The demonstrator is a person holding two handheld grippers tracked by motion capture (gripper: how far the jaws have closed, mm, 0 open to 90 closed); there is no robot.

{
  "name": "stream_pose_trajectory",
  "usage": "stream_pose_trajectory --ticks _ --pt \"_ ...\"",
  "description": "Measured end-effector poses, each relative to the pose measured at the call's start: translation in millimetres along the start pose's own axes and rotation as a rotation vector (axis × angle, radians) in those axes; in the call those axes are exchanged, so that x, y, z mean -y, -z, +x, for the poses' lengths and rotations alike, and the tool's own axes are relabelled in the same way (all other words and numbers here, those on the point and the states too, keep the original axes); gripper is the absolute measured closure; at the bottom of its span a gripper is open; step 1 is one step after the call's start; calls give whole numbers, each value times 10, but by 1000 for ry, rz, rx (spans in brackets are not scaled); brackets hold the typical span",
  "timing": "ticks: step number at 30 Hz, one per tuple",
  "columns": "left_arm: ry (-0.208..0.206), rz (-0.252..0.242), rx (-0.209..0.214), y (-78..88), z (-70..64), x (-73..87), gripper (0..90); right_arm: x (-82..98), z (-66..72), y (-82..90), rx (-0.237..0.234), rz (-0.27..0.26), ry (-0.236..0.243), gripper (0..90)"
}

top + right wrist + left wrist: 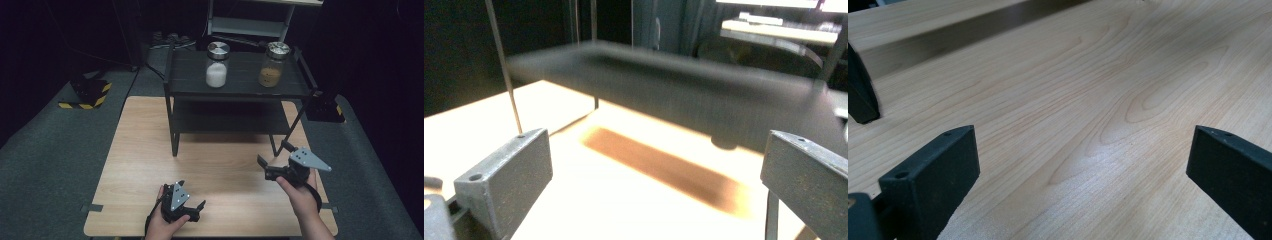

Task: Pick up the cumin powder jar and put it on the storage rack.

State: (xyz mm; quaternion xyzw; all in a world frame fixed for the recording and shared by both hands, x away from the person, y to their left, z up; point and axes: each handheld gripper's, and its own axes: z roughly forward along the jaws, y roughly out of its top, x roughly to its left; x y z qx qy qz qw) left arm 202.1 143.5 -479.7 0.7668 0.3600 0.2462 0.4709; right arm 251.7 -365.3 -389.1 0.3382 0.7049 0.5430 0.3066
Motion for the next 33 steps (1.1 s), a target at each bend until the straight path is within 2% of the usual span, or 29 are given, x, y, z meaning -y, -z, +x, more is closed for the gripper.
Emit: stream_pose_trajectory --ticks 4,6,9,14,21,27,33 --pt "10 3 -3 -4 1 -5 9 237 45 35 11 65 16 5" --pt "10 6 0 -5 14 -10 9 372 49 48 10 106 12 5" --pt "28 4 8 -6 36 -6 9 529 39 54 9 140 -5 5" --pt "6 4 8 -1 16 -6 9 721 48 81 27 183 -29 6" --pt "-23 11 2 -1 -26 -17 9 744 97 61 50 254 8 6" --pt "-18 19 2 -8 -22 -30 9 746 95 -4 56 300 -5 12" --pt "-13 16 -4 -2 -27 -22 9 765 115 21 63 290 -2 11"
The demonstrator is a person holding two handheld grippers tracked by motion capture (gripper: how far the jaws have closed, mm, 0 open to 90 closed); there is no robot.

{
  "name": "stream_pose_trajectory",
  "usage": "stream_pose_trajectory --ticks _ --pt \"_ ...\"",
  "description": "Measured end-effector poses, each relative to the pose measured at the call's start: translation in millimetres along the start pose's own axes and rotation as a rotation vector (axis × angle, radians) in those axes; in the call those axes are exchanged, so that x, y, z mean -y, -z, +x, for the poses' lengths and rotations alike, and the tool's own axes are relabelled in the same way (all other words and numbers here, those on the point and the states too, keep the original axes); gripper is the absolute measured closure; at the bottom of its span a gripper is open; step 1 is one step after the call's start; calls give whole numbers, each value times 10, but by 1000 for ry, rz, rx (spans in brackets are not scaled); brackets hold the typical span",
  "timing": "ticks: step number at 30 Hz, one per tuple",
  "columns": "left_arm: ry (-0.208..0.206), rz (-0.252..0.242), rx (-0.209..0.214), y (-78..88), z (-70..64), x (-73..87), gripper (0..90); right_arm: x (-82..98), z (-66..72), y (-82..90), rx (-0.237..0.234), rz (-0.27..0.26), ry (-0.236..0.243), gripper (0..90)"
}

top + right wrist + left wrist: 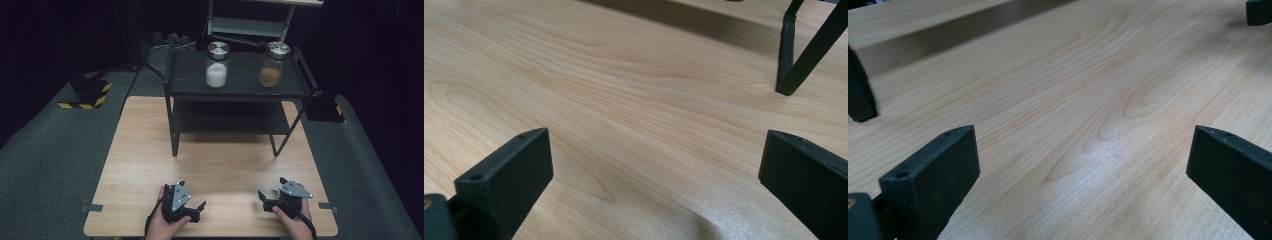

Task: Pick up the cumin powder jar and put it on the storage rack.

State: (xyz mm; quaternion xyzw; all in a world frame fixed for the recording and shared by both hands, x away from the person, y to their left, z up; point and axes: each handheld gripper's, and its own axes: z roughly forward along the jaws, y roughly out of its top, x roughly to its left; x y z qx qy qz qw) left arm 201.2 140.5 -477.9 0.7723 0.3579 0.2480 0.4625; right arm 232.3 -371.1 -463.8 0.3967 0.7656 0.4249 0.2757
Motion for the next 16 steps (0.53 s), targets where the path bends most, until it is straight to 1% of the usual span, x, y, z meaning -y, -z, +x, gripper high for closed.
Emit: stream_pose_trajectory --ticks 3,6,9,16 --pt "-11 5 -10 -2 -29 -8 9 8 -15 5 -6 -3 -2 11" --pt "-19 7 -9 -2 -40 -11 9 22 -7 13 -2 -10 -3 11" --pt "-11 6 -13 1 -38 -8 9 19 -13 13 -8 -8 1 11" --pt "-15 14 3 -6 -15 -23 9 39 -10 30 -3 -16 -10 11"
